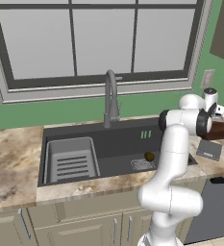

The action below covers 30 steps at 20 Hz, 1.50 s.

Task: Pick up all produce items and place them in the sink. Turn on the sink faucet to wash them. Then turn the sink off and put them in the tray.

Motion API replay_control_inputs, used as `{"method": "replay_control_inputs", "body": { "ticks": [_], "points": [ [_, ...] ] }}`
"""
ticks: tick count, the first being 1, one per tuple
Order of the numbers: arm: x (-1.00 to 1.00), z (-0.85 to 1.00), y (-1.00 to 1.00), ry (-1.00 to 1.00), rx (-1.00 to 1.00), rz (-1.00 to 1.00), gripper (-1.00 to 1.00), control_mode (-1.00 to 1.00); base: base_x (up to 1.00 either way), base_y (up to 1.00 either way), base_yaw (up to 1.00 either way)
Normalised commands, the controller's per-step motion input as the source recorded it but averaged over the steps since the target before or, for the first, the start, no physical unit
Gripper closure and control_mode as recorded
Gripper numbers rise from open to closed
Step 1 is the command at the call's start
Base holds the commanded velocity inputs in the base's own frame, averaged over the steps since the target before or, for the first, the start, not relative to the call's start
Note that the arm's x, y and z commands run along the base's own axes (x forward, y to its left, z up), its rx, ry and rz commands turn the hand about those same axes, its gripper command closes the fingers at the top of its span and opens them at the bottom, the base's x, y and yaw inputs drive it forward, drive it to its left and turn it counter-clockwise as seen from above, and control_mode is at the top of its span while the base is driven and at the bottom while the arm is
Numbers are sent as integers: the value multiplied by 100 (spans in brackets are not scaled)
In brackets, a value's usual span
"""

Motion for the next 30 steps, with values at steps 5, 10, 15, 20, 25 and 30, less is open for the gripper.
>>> {"method": "replay_control_inputs", "body": {
  "ticks": [5,10,15,20,25,30],
  "points": [
    [0,-26,-3,2,0,0,100,-100,0,0,0],
    [-3,-18,-1,0,0,0,100,-100,0,0,0],
    [-2,-12,-1,0,0,0,-100,-100,0,0,0],
    [-26,-2,-5,0,0,0,-100,-100,0,0,0],
    [-50,30,0,-2,0,0,-100,-100,0,0,0],
    [-18,54,0,-2,0,0,-100,-100,0,0,0]
  ]
}}
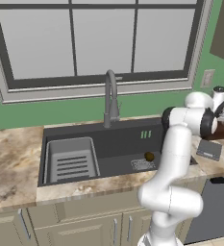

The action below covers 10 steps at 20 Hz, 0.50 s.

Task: Pick up all produce items and place them in the sink. Turn on the sink faucet to wash them. Then turn the sink off and put them in the tray.

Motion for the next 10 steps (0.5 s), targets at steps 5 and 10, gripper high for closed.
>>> {"method": "replay_control_inputs", "body": {
  "ticks": [5,10],
  "points": [
    [-23,100,17,-10,1,0,-100,-100,0,0,0],
    [-18,89,53,-2,4,2,-100,-100,0,0,0]
  ]
}}
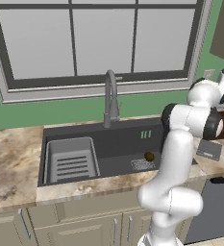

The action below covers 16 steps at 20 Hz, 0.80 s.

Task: Pick up all produce items and place them in the sink. Turn on the sink faucet to wash them. Then turn the sink off and put them in the tray.

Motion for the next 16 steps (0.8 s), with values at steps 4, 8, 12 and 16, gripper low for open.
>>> {"method": "replay_control_inputs", "body": {
  "ticks": [4,8,12,16],
  "points": [
    [-35,34,89,0,2,5,-100,-100,0,0,0],
    [-48,13,99,0,0,5,-100,-100,0,0,0],
    [-61,9,87,0,2,6,-100,-100,0,0,0],
    [-71,0,97,0,0,7,-100,-100,0,0,0]
  ]
}}
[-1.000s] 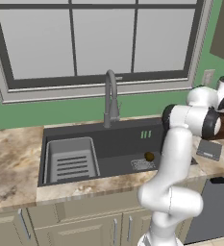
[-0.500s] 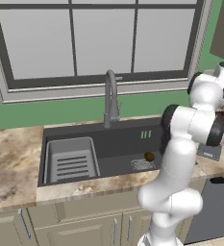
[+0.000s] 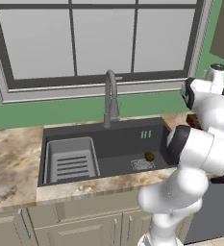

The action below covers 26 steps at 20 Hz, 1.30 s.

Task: Pick up all produce items and place them in the sink. Turn on the sink faucet to wash them. Then turn the sink off and put them in the tray.

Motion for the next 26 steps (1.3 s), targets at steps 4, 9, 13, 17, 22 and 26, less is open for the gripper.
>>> {"method": "replay_control_inputs", "body": {
  "ticks": [4,9,13,17,22,26],
  "points": [
    [-49,-4,93,0,0,10,-100,-100,0,0,0],
    [-2,-2,70,0,0,13,-100,-100,0,0,0],
    [1,-15,50,1,0,12,-100,-100,0,0,0],
    [18,-29,15,1,2,12,-100,-100,0,0,0],
    [48,-51,2,0,2,13,-100,-100,0,0,0],
    [61,-53,10,1,1,13,-100,-100,0,0,0]
  ]
}}
